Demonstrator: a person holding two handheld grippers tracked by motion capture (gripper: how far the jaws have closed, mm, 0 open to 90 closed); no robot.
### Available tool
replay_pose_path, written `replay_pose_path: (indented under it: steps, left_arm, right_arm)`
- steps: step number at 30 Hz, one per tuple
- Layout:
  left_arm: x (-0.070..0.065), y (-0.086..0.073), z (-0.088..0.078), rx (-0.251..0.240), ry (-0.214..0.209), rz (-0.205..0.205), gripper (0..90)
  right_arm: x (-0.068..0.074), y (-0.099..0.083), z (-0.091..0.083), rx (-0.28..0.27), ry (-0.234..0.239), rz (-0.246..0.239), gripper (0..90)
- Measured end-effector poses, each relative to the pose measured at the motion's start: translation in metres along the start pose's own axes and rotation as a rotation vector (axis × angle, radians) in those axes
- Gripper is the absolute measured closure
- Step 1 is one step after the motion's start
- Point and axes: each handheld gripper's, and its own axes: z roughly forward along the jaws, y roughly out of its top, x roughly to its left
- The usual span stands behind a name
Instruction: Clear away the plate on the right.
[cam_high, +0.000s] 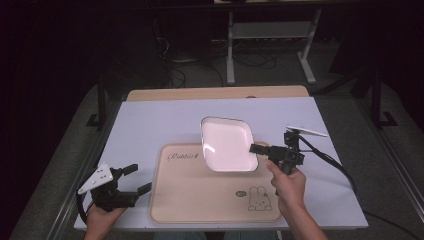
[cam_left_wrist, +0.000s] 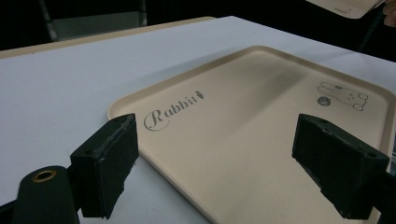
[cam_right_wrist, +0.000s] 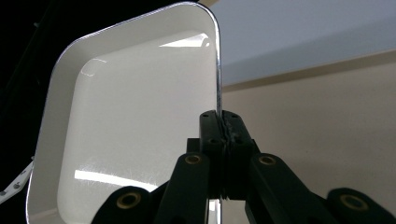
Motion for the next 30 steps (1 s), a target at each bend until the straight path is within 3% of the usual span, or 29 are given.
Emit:
replay_pose_path:
  steps: [30]
  left_arm:
    - [0.0,0.0,-0.001,-0.001,0.0,0.001,14.4]
  right_arm:
    - [-0.007,-0.027,0.027,0.029,-0.068,-0.01,88.2]
